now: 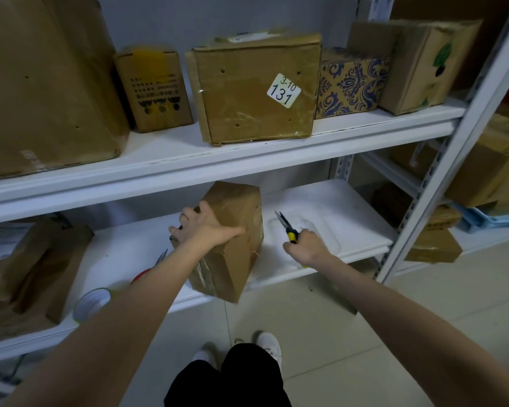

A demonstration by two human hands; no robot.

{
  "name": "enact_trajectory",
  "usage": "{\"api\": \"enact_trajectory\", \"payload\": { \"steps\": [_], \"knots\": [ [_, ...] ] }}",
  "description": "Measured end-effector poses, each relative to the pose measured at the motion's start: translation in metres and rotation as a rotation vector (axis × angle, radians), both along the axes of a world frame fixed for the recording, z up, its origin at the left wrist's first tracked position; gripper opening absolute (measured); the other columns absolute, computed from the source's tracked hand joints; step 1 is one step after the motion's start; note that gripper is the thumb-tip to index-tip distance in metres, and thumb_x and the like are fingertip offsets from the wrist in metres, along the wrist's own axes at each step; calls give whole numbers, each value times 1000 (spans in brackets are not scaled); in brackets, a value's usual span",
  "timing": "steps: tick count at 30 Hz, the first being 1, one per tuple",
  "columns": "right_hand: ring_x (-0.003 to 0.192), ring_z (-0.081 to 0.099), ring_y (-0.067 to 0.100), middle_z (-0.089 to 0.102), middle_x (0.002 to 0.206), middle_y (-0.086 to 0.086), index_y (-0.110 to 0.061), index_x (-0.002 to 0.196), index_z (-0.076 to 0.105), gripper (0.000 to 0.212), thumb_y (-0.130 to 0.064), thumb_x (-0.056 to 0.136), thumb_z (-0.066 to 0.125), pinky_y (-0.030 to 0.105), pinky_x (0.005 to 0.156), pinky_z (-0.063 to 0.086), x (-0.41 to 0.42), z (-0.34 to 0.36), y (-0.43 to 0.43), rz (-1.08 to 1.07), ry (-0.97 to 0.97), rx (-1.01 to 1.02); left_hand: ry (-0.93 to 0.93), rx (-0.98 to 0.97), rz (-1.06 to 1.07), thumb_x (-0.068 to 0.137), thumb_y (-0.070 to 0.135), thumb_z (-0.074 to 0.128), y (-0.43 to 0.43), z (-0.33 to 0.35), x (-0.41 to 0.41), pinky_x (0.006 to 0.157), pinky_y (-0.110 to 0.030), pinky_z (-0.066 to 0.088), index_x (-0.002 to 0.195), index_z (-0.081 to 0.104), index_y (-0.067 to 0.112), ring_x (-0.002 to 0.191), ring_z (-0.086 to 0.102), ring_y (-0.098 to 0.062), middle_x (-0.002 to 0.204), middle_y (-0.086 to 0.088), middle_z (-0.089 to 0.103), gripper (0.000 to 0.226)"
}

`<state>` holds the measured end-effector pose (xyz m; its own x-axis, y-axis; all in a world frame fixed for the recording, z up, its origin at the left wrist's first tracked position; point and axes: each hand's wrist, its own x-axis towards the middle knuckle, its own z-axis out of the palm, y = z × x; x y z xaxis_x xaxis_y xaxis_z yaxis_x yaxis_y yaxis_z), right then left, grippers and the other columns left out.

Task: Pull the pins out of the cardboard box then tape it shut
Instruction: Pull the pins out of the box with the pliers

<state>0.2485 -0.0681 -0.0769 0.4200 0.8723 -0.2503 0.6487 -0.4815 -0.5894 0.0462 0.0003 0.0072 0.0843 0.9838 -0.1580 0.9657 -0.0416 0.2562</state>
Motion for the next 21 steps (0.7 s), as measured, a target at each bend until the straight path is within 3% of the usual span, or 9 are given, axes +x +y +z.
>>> {"api": "enact_trajectory", "payload": {
  "steps": [2, 5, 8, 14, 18, 21],
  "knots": [
    [81, 49, 27, 47, 81, 6, -9, 77, 46, 28, -36, 77, 55, 31, 65, 38, -12, 1, 1, 71, 32, 25, 7, -7, 3, 61, 78, 63, 3, 2, 1, 111, -59, 20, 145, 17, 21, 138, 24, -39, 148, -18, 24, 111],
    [103, 47, 29, 47, 107, 9, -4, 107, 50, 36, -32, 85, 54, 31, 74, 34, -26, 0, 4, 84, -16, 60, 34, -9, -23, 63, 77, 63, 5, 3, 0, 111, -58, 21, 144, 23, 24, 137, 27, -38, 148, -16, 28, 105],
    [105, 47, 30, 45, 107, 9, -3, 110, 49, 37, -33, 88, 51, 31, 75, 35, -35, 1, 11, 17, 34, 93, 40, -17, -28, 62, 75, 64, 6, 4, 0, 109, -55, 27, 140, 31, 24, 134, 31, -37, 144, -15, 31, 99],
    [86, 58, 33, 53, 94, 11, -9, 86, 45, 38, -44, 70, 44, 33, 66, 47, -46, 10, 21, -41, 155, 107, 16, -29, -25, 62, 70, 69, 5, 6, 0, 99, -45, 38, 138, 33, 23, 129, 34, -34, 139, -14, 33, 97],
    [64, 53, 26, 53, 72, 6, -11, 72, 41, 24, -32, 82, 49, 28, 53, 37, -49, 9, 26, -34, 156, 112, 19, -39, -19, 61, 70, 69, 6, 6, 1, 99, -46, 39, 138, 32, 22, 129, 33, -34, 139, -14, 33, 98],
    [52, 48, 20, 49, 59, 3, -12, 65, 40, 26, -25, 86, 49, 25, 46, 35, -49, 8, 27, -41, 226, 116, 20, -27, -12, 61, 70, 69, 5, 6, 2, 98, -46, 38, 138, 33, 22, 129, 33, -34, 139, -15, 33, 97]
  ]
}}
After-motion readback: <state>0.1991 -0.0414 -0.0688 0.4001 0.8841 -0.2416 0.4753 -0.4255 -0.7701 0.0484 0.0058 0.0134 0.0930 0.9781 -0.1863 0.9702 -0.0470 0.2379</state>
